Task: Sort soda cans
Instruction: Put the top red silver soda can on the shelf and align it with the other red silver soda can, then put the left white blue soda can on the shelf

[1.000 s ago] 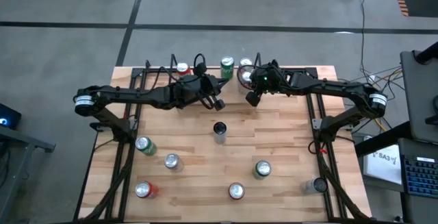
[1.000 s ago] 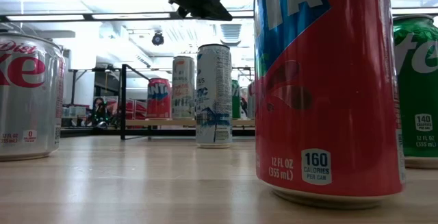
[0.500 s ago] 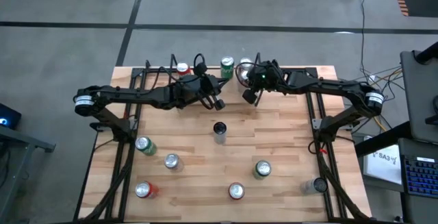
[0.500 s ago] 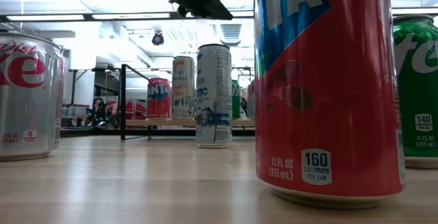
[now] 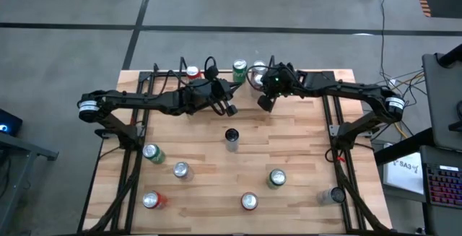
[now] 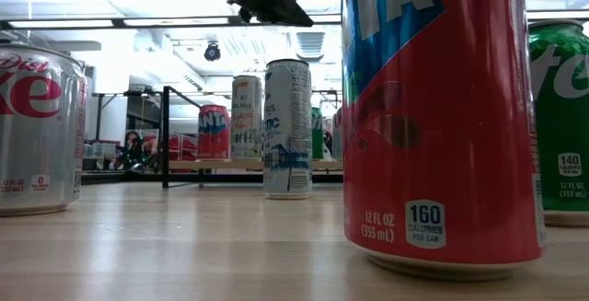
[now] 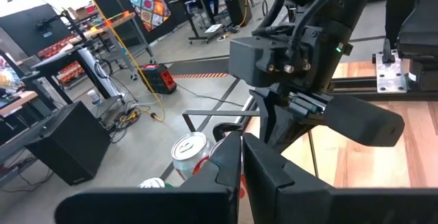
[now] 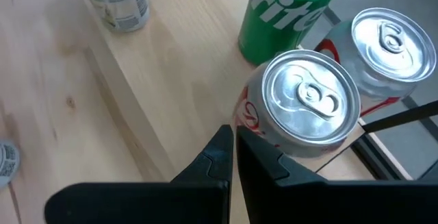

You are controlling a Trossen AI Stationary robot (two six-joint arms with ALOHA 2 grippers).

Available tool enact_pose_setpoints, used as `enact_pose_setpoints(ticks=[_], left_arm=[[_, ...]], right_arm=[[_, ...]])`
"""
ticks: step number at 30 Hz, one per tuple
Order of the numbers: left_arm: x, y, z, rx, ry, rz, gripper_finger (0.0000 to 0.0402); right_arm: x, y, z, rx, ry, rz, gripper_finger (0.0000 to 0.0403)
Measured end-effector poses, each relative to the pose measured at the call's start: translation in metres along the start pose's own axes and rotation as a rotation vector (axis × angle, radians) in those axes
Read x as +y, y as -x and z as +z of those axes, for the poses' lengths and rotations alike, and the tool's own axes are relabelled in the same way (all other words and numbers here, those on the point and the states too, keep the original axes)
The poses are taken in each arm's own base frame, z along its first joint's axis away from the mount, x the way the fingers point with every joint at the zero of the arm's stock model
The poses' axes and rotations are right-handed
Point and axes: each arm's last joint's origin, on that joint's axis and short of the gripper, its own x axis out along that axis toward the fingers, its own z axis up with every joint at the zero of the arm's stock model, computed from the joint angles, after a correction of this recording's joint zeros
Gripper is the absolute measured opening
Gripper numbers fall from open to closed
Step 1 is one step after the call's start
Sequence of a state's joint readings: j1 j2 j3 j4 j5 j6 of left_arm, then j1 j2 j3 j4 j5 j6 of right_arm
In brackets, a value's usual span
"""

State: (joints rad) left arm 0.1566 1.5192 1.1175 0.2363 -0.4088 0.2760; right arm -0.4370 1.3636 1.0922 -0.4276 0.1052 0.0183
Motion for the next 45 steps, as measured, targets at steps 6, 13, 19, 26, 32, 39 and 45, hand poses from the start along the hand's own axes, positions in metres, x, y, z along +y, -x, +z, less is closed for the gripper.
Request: enact_pose_setpoints(ticks=[6,13,19,26,32,39,45], left_arm=[[0.0,0.0,0.0,0.001,-0.004,0.0,0.0],[0.0,0.0,-0.001,0.006,-0.007,-0.002,0.0],[0.0,0.0,0.0,0.002,-0.005,-0.001,0.0],[-0.012,0.019,0.012,-0.022,0.012,-0.055,0.0],[-0.038,0.047,0.025,-0.046,-0.011,-0.171,0.0],[-0.066,0.073,0.034,-0.073,-0.023,-0.283,0.0],[-0.081,0.087,0.029,-0.013,-0.048,-0.355,0.0]], right_arm=[[-0.002,-0.001,0.0,-0.019,-0.013,-0.013,0.0011],[-0.003,-0.002,0.0,-0.032,0.005,-0.016,0.0011],[-0.003,-0.002,0.003,-0.049,0.007,-0.016,0.0011],[0.011,0.033,0.024,-0.117,0.007,0.029,0.0011],[0.03,0.064,0.028,-0.159,-0.04,0.101,0.0011],[0.051,0.069,0.013,-0.045,-0.076,0.153,0.0011],[0.078,0.077,0.003,0.01,-0.033,0.22,0.0011]])
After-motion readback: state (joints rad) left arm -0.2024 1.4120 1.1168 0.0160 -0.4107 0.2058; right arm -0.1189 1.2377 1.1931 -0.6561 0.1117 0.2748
